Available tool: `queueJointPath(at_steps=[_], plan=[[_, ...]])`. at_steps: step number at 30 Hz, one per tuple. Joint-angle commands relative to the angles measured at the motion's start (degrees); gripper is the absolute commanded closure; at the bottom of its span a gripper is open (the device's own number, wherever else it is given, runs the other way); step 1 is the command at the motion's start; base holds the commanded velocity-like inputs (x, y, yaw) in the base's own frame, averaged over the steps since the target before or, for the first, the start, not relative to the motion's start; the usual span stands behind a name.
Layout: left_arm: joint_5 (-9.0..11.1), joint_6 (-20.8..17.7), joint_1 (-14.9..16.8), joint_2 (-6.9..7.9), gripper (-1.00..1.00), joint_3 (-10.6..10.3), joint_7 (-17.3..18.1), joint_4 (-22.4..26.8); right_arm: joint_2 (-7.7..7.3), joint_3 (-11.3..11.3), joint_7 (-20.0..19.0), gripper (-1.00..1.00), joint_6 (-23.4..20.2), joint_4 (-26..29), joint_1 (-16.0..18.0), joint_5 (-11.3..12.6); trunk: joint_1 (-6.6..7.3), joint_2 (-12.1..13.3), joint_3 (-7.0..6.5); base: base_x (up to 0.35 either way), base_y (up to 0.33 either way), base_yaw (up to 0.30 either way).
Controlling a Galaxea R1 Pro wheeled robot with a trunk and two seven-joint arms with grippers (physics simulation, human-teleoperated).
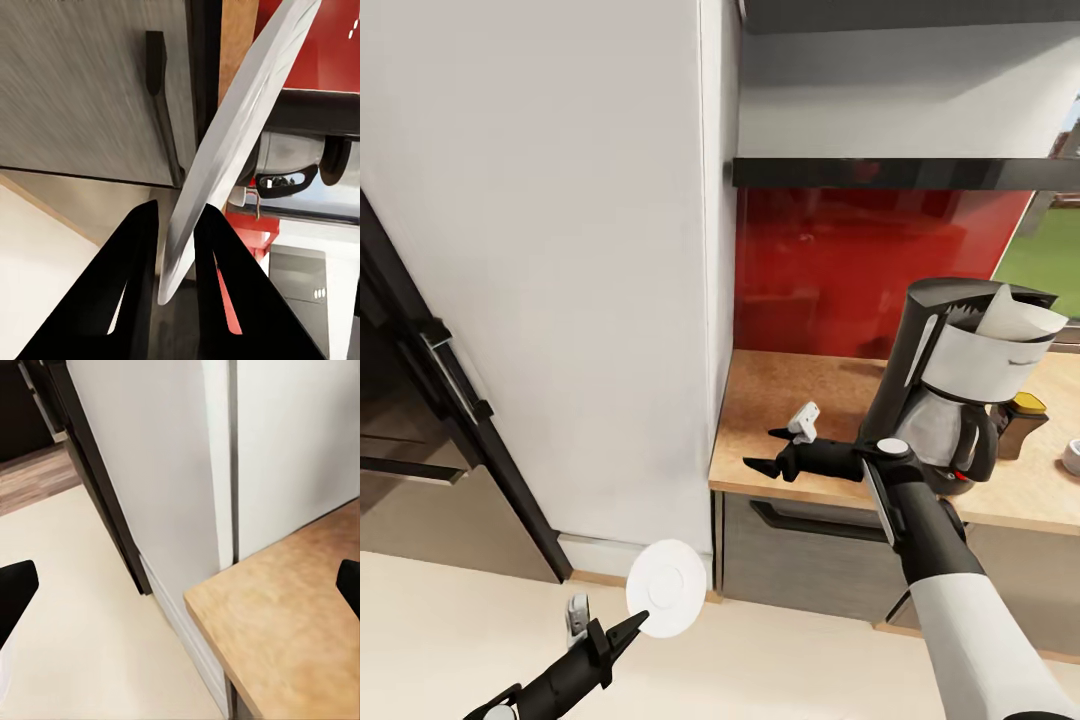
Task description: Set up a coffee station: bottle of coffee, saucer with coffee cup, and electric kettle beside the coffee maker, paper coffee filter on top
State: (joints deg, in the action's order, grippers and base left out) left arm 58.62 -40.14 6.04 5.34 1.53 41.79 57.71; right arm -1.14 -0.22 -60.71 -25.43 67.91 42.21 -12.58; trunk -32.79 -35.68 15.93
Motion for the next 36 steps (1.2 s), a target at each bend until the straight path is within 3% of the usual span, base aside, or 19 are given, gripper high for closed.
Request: queueJointPath(at_steps=[1, 15, 25, 36], plan=[[0.0, -0.2, 0.0, 0.01, 1.0, 0.0, -0.2, 0.0, 0.0, 0.0, -0.3, -1.0, -0.4, 0.1, 0.0, -0.3, -0.02, -0.1, 0.09, 0.0, 0.0, 0.0], [-0.6, -0.1, 0.0, -0.17, 1.0, -0.3, -0.3, -0.3, 0.69, 0.3, -0.1, -1.0, -0.3, -0.5, -1.1, -0.2, -0.02, -0.1, 0.07, -0.003, 0.0, -0.004], [-0.6, -0.1, 0.2, 0.07, 1.0, 0.0, -0.3, -0.3, 0.84, 0.3, -0.1, -1.0, 1.2, -0.5, -1.5, -0.1, -0.02, -0.1, -0.29, -0.127, 0.078, -0.118], [-0.8, 0.0, 0.3, 0.11, 1.0, 0.0, -0.5, -0.4, 0.29, 0.1, 0.1, -1.0, 2.0, -0.3, -1.9, -0.5, -0.02, -0.1, -0.37, -0.004, 0.003, -0.056]])
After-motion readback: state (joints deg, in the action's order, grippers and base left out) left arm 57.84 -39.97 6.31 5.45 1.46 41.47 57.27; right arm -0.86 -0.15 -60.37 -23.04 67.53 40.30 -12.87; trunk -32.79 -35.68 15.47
